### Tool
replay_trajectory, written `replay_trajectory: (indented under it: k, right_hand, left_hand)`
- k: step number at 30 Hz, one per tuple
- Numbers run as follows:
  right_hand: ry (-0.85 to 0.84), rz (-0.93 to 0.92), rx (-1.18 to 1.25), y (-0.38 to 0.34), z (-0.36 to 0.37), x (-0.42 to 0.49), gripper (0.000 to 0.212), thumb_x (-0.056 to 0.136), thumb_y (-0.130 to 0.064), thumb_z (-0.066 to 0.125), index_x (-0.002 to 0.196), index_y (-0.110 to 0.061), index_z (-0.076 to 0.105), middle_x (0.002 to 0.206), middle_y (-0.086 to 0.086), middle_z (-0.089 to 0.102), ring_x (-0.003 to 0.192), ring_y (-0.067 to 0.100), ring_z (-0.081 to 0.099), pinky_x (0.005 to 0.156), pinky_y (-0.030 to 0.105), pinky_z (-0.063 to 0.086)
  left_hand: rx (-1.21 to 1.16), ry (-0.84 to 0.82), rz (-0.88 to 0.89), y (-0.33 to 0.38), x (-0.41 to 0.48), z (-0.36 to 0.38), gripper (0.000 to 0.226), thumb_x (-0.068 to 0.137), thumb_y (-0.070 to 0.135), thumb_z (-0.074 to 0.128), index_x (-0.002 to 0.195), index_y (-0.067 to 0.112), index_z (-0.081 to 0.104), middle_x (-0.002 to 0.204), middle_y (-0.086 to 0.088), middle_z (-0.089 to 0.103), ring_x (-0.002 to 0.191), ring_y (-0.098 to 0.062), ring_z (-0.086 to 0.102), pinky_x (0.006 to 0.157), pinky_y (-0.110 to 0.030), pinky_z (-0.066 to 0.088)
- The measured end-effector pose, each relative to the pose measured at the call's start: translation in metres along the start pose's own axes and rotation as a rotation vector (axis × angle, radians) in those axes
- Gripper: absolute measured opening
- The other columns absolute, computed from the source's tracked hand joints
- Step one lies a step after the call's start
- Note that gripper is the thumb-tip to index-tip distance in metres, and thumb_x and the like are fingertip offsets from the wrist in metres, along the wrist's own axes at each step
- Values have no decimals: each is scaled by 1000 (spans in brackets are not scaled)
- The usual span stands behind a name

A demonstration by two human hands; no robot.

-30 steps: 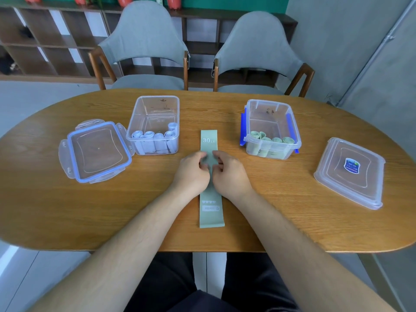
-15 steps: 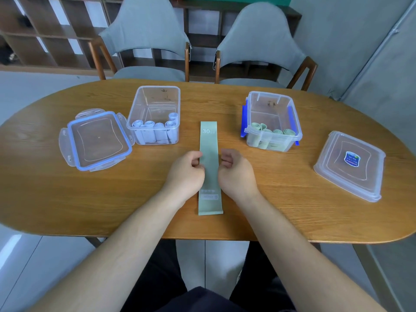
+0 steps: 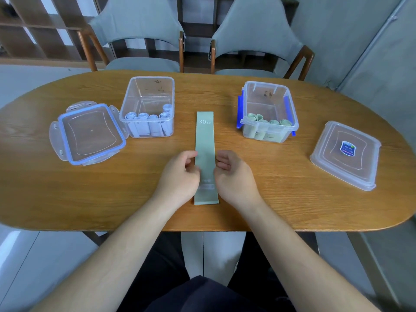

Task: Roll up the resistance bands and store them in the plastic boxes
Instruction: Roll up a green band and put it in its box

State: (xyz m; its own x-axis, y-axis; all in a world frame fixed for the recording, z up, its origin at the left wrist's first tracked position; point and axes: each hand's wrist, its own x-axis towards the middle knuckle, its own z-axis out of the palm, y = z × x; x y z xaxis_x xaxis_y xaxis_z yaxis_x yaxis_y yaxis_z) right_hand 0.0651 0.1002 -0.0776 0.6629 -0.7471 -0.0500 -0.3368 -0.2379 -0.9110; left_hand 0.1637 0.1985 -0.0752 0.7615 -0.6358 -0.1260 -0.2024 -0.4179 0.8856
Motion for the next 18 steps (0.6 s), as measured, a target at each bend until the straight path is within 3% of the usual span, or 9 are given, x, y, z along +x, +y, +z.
replay_trajectory:
  k: [3, 6, 11, 16, 18]
  right_hand:
    - [-57, -5, -11, 2, -1, -3, 49, 90, -4, 54, 138, -15, 53, 129, -9, 61, 116, 4, 58, 89, 3, 43]
    - [-57, -13, 5, 6, -3, -7, 46, 89, -3, 54, 134, -15, 56, 127, -10, 64, 115, 1, 60, 97, 13, 48]
    - [-84, -2, 10, 5, -2, -10, 49, 88, -1, 57, 136, -13, 55, 128, -7, 64, 116, 1, 60, 99, 20, 50]
    - [-37, 12, -20, 2, -7, -16, 40, 88, -4, 56, 126, -18, 60, 116, -18, 64, 106, 1, 62, 88, 10, 49]
    - [-69, 15, -3, 2, -6, -19, 44, 89, -4, 57, 132, -15, 58, 122, -13, 65, 110, 2, 62, 93, 17, 51]
  left_hand:
    - [-112, -28, -25, -3, -5, 2, 40, 98, 10, 55, 133, 28, 60, 128, 14, 60, 103, 11, 56, 81, -6, 40]
    - [-193, -11, -36, -9, -10, -2, 41, 98, 6, 56, 131, 29, 62, 131, 12, 61, 115, 5, 57, 93, -14, 43]
    - [-232, -46, -41, -10, -14, -5, 40, 97, 5, 58, 131, 27, 62, 128, 13, 62, 111, 12, 54, 87, -7, 40]
    - [-152, -19, -30, -11, -23, -9, 39, 98, 8, 58, 130, 31, 61, 124, 17, 61, 111, 8, 54, 80, -7, 40]
    - [-232, -86, -49, -11, -25, -10, 41, 97, 5, 59, 133, 26, 61, 132, 14, 61, 116, 7, 54, 87, -9, 41]
